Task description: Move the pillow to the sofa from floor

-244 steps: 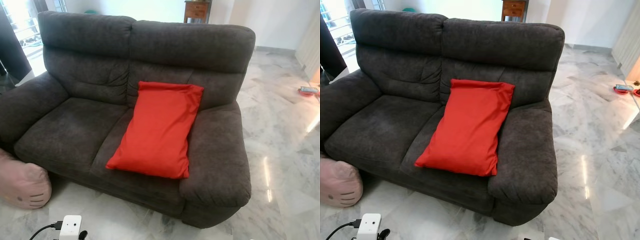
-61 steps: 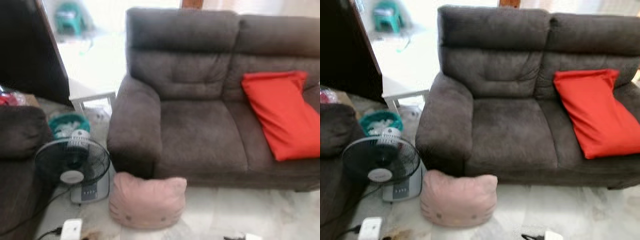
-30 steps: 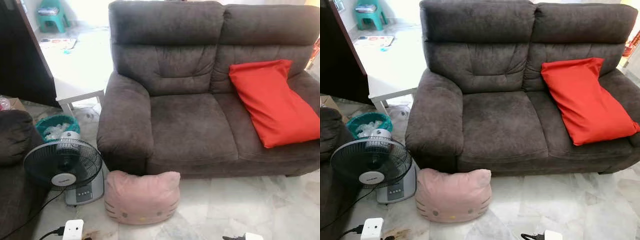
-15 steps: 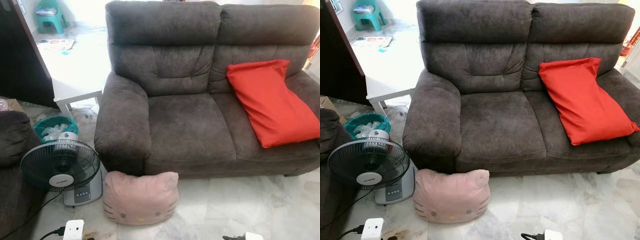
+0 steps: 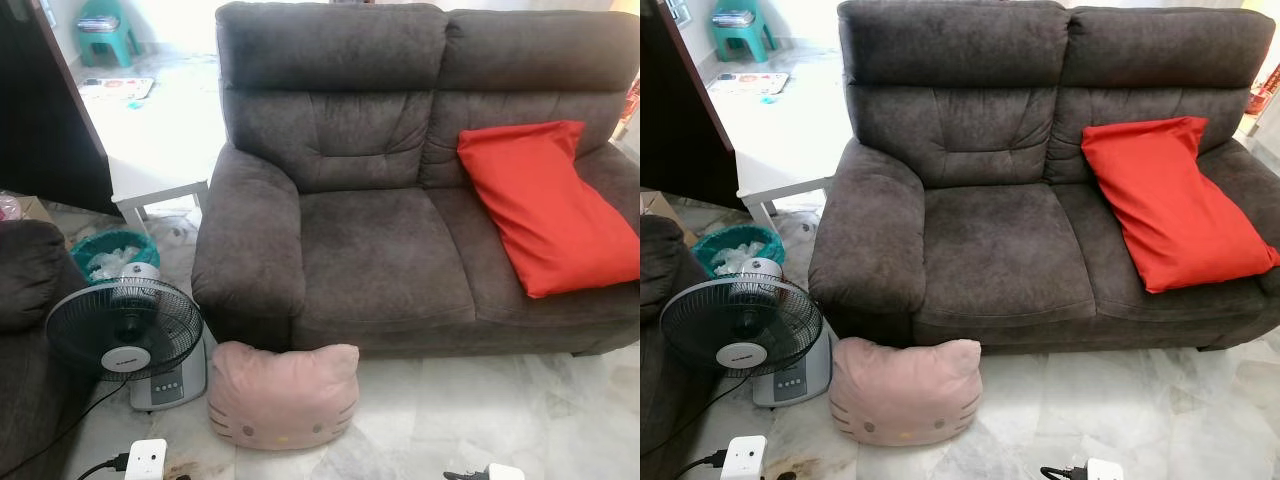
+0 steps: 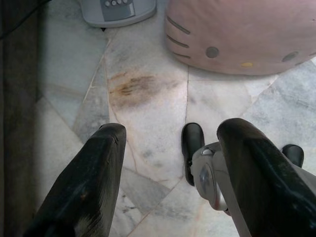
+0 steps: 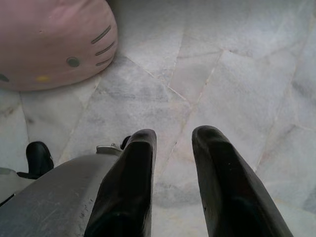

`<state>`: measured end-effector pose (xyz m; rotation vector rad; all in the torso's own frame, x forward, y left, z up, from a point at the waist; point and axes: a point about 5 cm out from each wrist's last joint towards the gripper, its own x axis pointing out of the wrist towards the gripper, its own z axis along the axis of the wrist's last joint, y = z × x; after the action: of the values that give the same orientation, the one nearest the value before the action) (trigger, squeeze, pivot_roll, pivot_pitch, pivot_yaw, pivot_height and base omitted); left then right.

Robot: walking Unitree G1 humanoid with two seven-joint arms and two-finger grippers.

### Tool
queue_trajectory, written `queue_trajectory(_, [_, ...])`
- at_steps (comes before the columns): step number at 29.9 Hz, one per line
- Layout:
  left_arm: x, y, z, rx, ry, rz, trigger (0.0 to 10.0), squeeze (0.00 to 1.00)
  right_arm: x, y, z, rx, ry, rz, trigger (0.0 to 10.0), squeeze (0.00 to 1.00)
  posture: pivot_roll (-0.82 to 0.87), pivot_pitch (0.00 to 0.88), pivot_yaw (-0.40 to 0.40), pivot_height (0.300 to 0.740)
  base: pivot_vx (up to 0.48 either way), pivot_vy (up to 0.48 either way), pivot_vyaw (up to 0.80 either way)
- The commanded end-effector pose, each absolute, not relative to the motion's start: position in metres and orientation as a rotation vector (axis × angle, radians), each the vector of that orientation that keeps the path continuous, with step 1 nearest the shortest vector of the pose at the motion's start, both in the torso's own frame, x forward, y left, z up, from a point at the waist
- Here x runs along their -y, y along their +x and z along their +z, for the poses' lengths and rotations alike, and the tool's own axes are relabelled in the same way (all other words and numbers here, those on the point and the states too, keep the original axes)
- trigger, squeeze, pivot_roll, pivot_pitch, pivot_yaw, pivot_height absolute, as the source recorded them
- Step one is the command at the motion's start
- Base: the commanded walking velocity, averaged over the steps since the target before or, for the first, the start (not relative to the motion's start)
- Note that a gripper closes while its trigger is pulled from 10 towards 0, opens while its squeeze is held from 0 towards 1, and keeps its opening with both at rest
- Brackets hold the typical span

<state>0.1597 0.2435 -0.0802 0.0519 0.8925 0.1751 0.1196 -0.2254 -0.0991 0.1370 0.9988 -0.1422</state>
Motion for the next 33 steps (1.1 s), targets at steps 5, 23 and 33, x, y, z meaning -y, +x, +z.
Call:
queue_trajectory(5, [-0.2435, 0.1561, -0.0822, -0.917, 0.067, 0.176, 10.0, 0.00, 0.2276, 0.1192, -0.0988, -1.007, 0.116, -0.127, 10.0, 0.00, 0.06, 0.008, -0.055, 0.740, 0.000, 0.000, 0.64])
queue_trajectory(23, [-0.2440, 0.1566, -0.0815, -0.904, 0.065, 0.170, 10.0, 0.00, 0.2268, 0.1179, -0.0996, -1.009, 0.141, -0.146, 10.0, 0.00, 0.07, 0.009, -0.053, 0.740, 0.000, 0.000, 0.29])
queue_trajectory(33, [-0.2439, 0.1568, -0.0814, -0.902, 0.065, 0.175, 10.0, 0.00, 0.2271, 0.1179, -0.0995, -1.010, 0.141, -0.141, 10.0, 0.00, 0.06, 0.013, -0.055, 0.740, 0.124, 0.000, 0.00])
